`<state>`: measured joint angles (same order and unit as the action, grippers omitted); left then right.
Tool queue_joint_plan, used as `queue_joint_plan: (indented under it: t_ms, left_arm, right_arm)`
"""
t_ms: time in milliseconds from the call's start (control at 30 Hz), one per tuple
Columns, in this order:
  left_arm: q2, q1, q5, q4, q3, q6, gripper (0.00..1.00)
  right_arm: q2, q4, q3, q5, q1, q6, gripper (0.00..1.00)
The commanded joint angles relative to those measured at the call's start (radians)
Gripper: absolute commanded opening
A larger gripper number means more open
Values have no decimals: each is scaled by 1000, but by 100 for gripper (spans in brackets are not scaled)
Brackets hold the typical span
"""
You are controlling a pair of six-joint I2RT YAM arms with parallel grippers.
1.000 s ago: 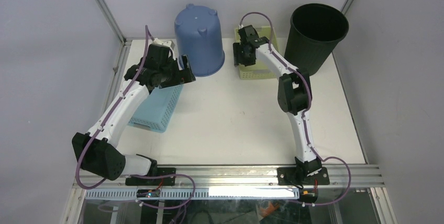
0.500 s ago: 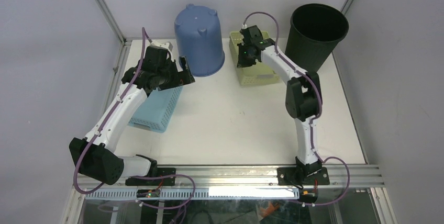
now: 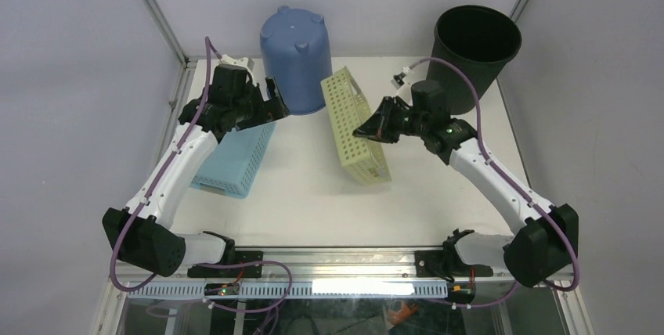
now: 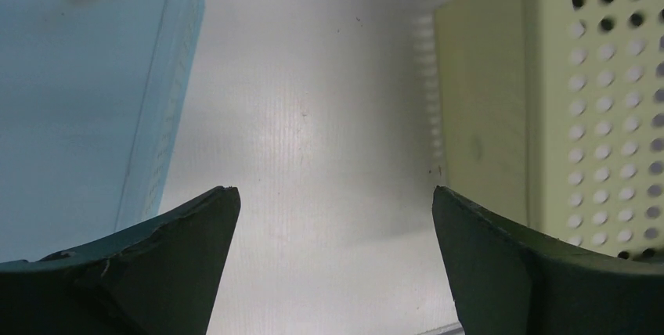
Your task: Turn the large container upside down
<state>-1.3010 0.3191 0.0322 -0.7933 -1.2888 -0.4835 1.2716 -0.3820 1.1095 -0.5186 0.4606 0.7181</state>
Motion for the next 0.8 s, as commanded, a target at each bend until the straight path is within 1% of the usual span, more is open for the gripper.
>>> queue_joint_plan:
  t_ms: [0,67,133,233,267,367,467,633,700,767]
  left_arm:
    - [48,-30,-6,49,-82,1,99]
    - [49,-44,-7,39,-106,9,99]
    - [53,-60,-9,28,-133,14,99]
    - [67,-78,-14,14,-181,18,99]
    - [74,-83,-15,12,-194,20,99]
    - [84,-90,-14,5,-225,26,99]
    - [88,-92,-6,4,-231,32,99]
    - [83,-91,6,6,-214,33,99]
    - [83,-92,8,9,-209,34,99]
    - [81,-92,11,8,-208,38,99]
  right_arm:
    - [-77,240,-113,-105,79,209,0]
    - [-90,342,-164,-99,131,282,0]
    - [-74,483,-206,-122,181,385,0]
    - [-22,716,-246,-132,243,433,0]
    - [-4,788,-254,-164,257,539,0]
    - [48,1017,-302,-201,261,692,0]
    - [105,1201,-368,-205,261,807,0]
    - [204,1546,-546,-175,251,982,0]
    - [232,1647,-615,-154,240,1032,0]
    - [242,1702,-677,-138,223,1052,0]
